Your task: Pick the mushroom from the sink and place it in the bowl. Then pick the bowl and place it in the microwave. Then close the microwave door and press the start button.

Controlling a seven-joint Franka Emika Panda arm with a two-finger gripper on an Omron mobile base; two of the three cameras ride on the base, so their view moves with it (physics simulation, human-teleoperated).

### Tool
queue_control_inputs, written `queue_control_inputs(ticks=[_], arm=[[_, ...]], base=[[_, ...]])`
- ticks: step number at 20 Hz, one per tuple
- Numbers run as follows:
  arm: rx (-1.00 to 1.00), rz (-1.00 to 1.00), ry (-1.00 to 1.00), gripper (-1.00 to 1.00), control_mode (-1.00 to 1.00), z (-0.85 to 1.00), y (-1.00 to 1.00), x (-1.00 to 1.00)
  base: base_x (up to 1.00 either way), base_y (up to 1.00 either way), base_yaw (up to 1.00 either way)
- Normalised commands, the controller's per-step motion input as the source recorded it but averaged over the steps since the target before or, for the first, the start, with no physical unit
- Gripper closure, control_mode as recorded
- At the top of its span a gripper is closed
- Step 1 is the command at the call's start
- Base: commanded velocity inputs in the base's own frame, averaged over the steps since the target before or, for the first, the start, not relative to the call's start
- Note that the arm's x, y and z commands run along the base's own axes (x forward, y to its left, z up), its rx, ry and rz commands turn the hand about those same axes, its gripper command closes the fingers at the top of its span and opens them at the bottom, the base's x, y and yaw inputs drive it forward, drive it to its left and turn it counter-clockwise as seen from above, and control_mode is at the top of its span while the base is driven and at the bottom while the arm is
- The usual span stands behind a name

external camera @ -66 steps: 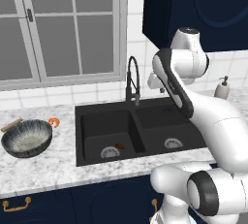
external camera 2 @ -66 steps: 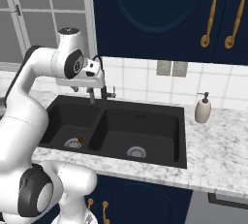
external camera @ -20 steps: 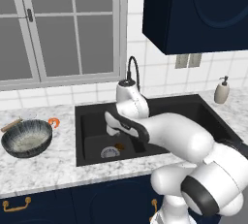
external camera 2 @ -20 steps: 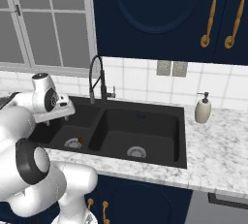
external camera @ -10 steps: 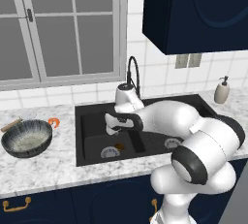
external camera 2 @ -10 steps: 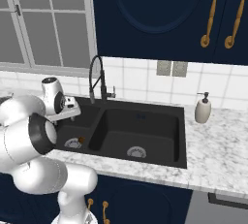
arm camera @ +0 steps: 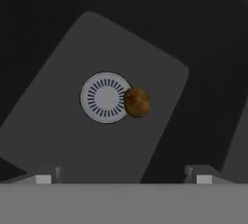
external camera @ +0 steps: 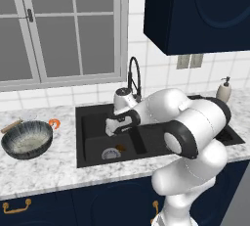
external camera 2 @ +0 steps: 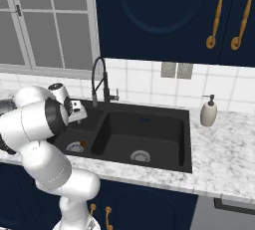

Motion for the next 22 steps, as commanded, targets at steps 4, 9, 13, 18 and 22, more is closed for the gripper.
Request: queue_control_inputs(ticks=[4,9,13,18,22], arm=[[-0.02,0.0,-0.05,-1.0,-1.0,-0.24,0.03,0.3],[0.0,0.0,0.0,-1.0,-1.0,-0.29,0.07,0.37],[0.0,0.0,0.0,-1.0,-1.0,-0.16,0.02,0.36],[0.0,-0.01,0.02,-1.0,-1.0,-0.18,0.05,0.01],[0.0,0.0,0.01,-1.0,-1.0,-0.44,0.0,0.0]], base=[[0.0,0.0,0.0],[0.0,0.0,0.0],[0.0,0.0,0.0],[0.0,0.0,0.0],[0.0,0.0,0.0]])
